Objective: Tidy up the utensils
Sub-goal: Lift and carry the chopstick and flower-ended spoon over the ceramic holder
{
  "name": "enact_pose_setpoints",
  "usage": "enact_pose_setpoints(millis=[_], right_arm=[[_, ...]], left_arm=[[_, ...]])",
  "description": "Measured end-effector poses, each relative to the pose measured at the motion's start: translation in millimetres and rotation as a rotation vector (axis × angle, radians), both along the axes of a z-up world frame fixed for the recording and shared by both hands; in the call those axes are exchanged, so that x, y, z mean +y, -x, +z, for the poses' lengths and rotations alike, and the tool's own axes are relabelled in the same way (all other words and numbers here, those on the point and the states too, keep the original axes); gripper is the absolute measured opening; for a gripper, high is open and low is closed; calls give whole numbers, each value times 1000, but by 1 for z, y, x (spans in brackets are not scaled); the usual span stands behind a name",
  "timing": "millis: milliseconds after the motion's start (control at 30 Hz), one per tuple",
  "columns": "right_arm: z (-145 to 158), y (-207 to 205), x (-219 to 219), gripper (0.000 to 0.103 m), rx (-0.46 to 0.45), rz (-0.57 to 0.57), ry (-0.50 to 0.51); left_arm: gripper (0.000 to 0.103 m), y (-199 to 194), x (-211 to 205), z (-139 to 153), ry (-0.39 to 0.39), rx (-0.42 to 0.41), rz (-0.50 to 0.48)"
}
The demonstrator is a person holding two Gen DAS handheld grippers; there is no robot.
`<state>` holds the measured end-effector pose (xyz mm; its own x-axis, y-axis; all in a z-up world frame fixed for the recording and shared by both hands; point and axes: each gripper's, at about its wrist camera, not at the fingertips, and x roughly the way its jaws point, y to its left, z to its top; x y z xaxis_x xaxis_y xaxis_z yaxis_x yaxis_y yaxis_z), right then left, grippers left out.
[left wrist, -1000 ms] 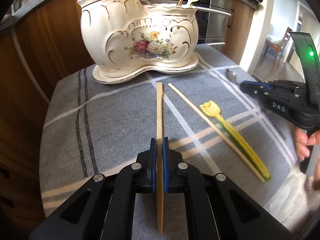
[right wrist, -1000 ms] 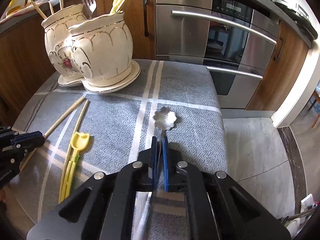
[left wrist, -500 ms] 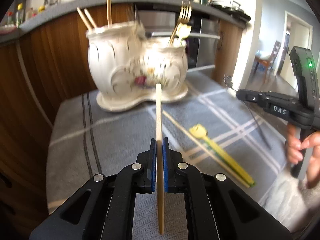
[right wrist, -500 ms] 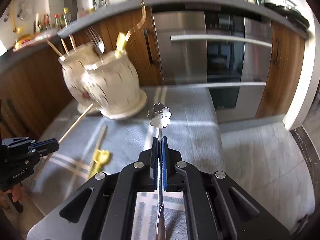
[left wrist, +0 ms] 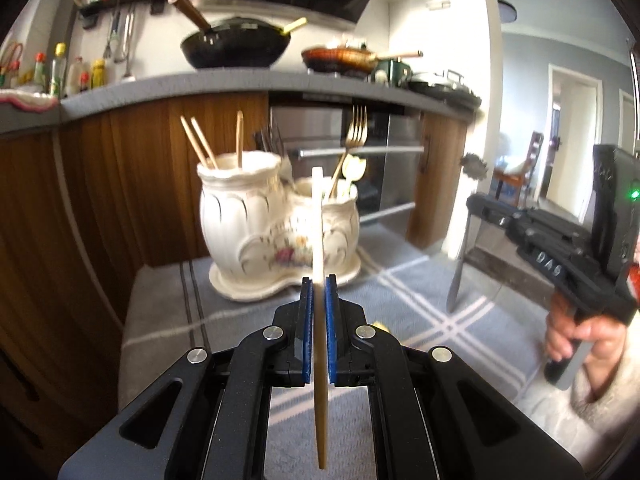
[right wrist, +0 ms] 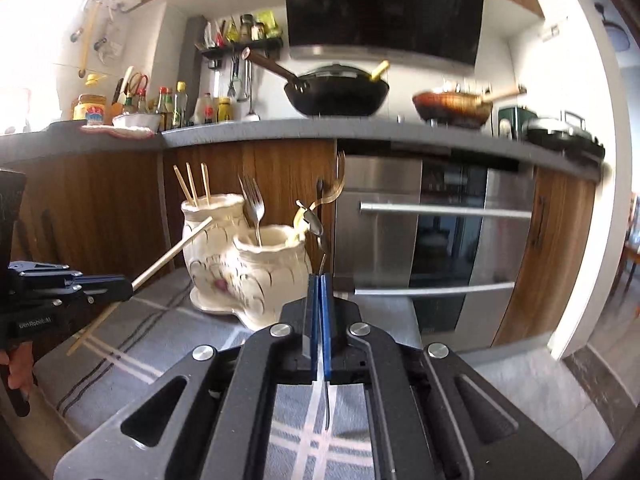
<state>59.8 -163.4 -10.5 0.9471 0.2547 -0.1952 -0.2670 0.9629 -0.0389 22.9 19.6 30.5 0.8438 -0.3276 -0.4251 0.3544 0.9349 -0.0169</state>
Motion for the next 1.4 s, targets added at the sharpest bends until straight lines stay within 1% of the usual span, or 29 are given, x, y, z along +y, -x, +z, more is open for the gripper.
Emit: enact_pose_setpoints(millis=[167,300,467,567,667,767,833,900,967,1067,1267,1400], right_arm=[[-6,-10,1,1,56,21,-21],[-5,-6,-2,1,40,22,-39],[2,2,-5,1,7,34,-56],[12,6,-3,1,-18,43,-58],[25,7,2,1,-53,58,-63],[42,3,7,1,-92,74,-67],[54,-3,10,1,-117,86,-92],[65,-11,13,1,-127,104,-122],[73,-18,15,1,-141,111,-145],[85,-31,18,1,-156,129,-190],[102,-58,21,1,-181,157,-246],[103,-78,22,1,-172,168,-278]], left_arm=[[7,-2,0,-3,-3,10,-10],[7,-3,-1,-6,3,10,-20],[7,1,2,1,24,-26,-23],[7,5,7,10,50,-63,-14],[7,10,15,25,92,-117,-1],[7,10,27,42,132,-192,21],[7,6,35,52,157,-229,35],[7,-4,45,60,200,-256,48],[7,-18,56,68,262,-279,48],[7,-39,62,76,318,-308,38],[7,-85,62,80,364,-321,26],[7,-117,62,79,407,-314,36]])
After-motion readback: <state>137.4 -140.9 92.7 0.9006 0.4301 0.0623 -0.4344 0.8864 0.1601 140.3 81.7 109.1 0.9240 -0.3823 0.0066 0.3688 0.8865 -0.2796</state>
